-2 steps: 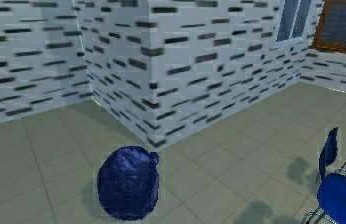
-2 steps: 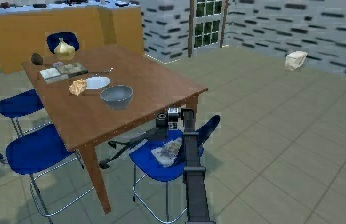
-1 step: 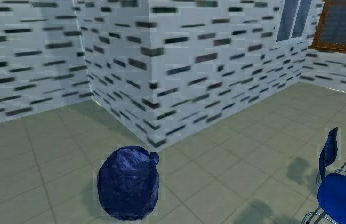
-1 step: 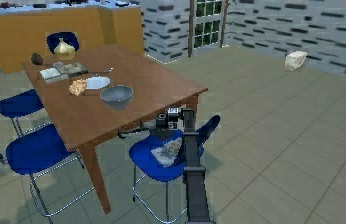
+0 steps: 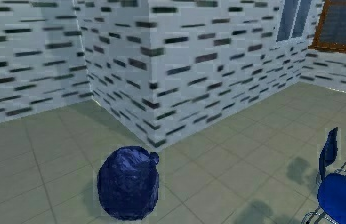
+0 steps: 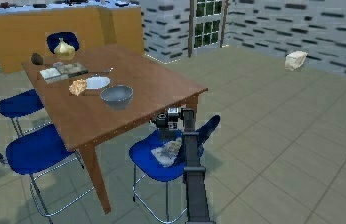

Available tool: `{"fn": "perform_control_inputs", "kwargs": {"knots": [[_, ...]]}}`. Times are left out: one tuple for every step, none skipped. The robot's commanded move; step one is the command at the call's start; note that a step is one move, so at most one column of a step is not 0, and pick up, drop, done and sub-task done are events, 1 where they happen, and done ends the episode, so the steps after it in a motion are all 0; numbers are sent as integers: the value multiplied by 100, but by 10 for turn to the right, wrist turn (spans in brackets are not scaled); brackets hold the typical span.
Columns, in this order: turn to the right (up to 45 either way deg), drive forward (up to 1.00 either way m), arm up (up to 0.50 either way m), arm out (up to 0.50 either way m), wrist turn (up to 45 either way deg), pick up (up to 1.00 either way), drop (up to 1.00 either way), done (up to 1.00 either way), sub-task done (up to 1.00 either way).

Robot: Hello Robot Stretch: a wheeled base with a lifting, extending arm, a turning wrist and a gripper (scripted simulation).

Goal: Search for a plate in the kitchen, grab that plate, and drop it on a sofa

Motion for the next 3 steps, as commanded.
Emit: {"fn": "perform_control_inputs", "kwargs": {"knots": [[0,0,-30,0,0,0,0,0,0],[0,0,0,0,0,100,0,0,0],[0,0,10,0,0,0,0,0,0]]}}
